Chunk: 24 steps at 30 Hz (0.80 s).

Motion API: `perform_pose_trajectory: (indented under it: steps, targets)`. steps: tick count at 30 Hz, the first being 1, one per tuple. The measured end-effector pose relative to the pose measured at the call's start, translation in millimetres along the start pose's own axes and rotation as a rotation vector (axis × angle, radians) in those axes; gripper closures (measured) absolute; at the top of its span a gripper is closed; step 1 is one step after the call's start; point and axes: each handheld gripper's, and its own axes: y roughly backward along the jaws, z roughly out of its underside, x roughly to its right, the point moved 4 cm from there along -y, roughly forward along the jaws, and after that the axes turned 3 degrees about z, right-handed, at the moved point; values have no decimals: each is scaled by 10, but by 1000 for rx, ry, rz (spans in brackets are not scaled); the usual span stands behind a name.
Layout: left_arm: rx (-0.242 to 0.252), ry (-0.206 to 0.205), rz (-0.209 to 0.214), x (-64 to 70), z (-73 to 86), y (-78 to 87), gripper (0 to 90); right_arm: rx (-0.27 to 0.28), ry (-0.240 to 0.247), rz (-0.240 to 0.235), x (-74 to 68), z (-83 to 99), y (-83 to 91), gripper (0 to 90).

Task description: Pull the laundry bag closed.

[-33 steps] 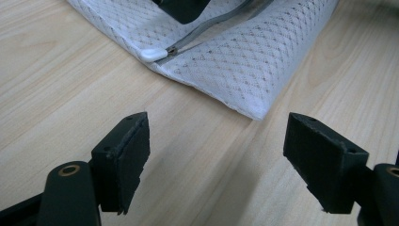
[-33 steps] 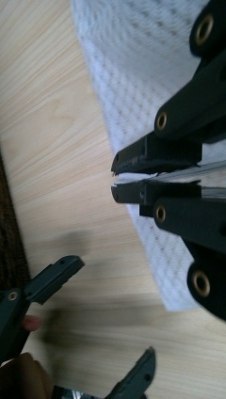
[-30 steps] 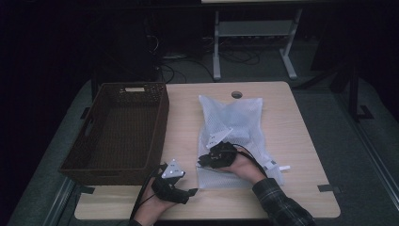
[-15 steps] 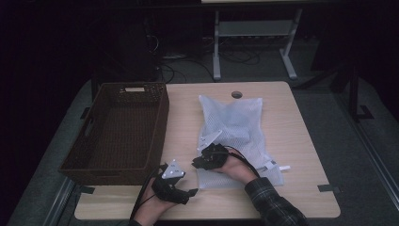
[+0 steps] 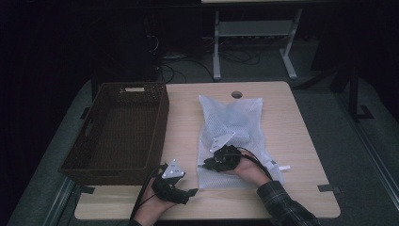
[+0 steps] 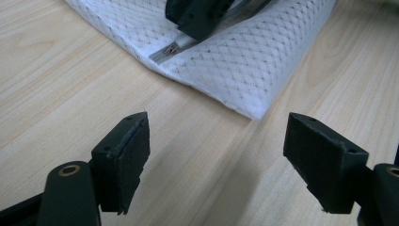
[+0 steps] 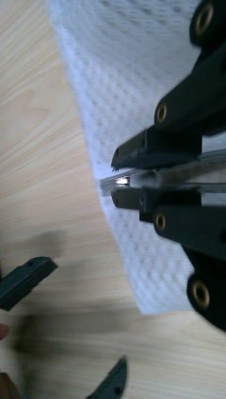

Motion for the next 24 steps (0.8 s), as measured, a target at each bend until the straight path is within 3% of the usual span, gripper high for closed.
perform_pose_trajectory:
  steps: [4, 11, 16, 21, 24]
  targets:
    - [-2, -1, 0, -3, -1, -2, 235, 32, -30, 4, 34, 18, 26, 568]
    - [-1, 1, 0, -6, 4, 6, 235, 1, 4, -12, 0, 46, -96, 516]
    - [-2, 3, -4, -7, 4, 7, 236, 15, 89, 53, -42, 74, -107, 585]
    - [-3, 3, -1, 4, -5, -7, 236, 62, 61, 63, -12, 125, -90, 762]
    - [0, 13, 12, 9, -12, -17, 238, 67, 40, 61, 15, 131, -85, 816]
